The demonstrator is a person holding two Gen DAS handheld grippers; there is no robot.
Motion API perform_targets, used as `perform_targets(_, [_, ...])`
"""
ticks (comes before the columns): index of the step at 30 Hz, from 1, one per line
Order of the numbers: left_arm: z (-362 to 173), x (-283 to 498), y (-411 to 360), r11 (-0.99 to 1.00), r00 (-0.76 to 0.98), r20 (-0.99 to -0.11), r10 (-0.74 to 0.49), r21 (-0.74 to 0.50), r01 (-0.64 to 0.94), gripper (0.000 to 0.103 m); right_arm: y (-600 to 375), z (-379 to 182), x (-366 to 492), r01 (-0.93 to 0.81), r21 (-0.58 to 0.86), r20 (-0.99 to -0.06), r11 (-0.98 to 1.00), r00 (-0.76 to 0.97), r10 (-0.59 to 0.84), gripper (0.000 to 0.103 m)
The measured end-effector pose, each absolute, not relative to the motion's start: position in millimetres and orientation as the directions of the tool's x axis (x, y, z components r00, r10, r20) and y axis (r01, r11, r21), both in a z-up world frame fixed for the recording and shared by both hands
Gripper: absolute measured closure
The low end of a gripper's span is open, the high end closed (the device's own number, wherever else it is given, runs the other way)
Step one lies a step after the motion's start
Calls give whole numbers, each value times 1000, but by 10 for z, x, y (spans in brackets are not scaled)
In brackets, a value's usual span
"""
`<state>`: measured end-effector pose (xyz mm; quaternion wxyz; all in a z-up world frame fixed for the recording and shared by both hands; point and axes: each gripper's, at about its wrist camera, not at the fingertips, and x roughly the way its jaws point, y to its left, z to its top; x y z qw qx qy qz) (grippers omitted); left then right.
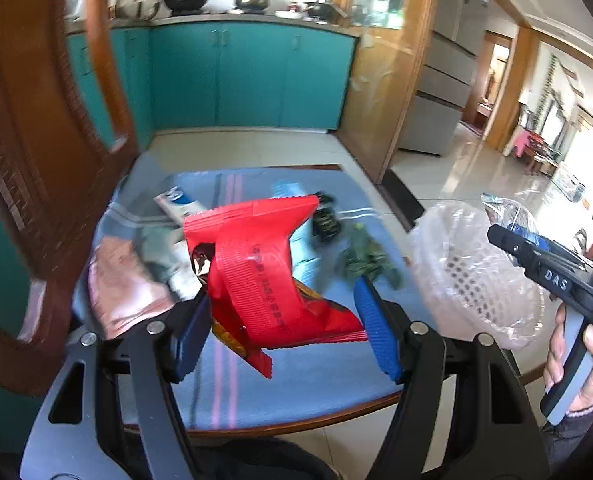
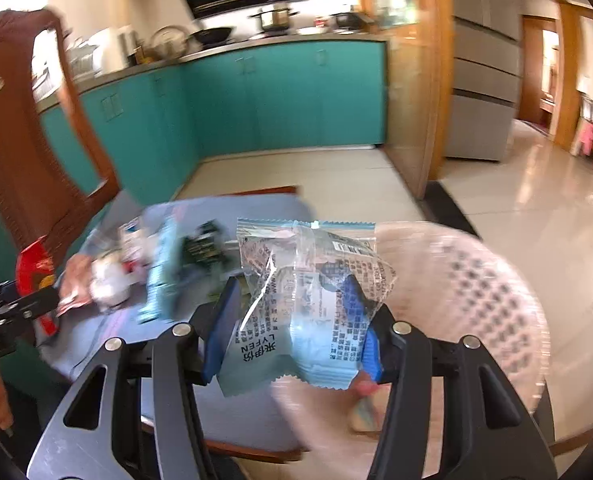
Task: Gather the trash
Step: 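Carry the red bag with the left tool while the right tool carries the packet, releasing both into the wastebasket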
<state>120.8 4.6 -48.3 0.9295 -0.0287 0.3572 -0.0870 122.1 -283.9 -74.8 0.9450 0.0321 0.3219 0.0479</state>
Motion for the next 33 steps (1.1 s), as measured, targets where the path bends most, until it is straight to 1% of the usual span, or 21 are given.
perform_targets(5, [-385,1372,-506,964,723,-644,-248,-92,249,33,-3297,-749,1139,40,98,-600,994,799,27,50])
perform_targets(7, [-395,1464,-821,953,709,-653,-266,-70,293,33,-3451,-757,1072,75,105,-599,992,801,3,50])
perform_targets(11, [-465,1587,-1460,927,681,-678,-277,-1,375,33,-3689,-836,952,156,62,-605,986,791,-87,50])
perform_targets(14, [-566,1634,-1914,897,660,-694,-287,48,440,33,-3918,-913,879,201,77,-625,977,773,-110,50])
perform_targets(19, [-762,1634,-2408,849,621,-715,-320,74,523,33,-4139,-1019,858,258,89,-646,962,750,-142,50])
perform_targets(23, [-870,1649,-2541,824,598,-725,-341,75,562,30,-4170,-1090,917,264,103,-664,959,736,-132,50])
perform_targets(24, [-878,1654,-2528,820,586,-728,-356,57,570,28,-4154,-1109,943,261,102,-667,960,734,-129,50])
perform_targets(25, [-881,1657,-2502,813,571,-731,-374,38,581,21,-4150,-1111,963,259,101,-669,961,732,-127,50])
perform_targets(27, [-874,1656,-2450,815,581,-721,-376,41,578,16,-4113,-1127,1000,253,100,-673,962,729,-122,50])
perform_targets(30, [-860,1653,-2373,825,604,-711,-360,60,562,14,-4072,-1139,1001,245,101,-677,964,727,-114,48])
perform_targets(33, [-839,1666,-2260,835,604,-706,-370,32,549,11,-4033,-1158,1040,228,105,-686,968,722,-96,47])
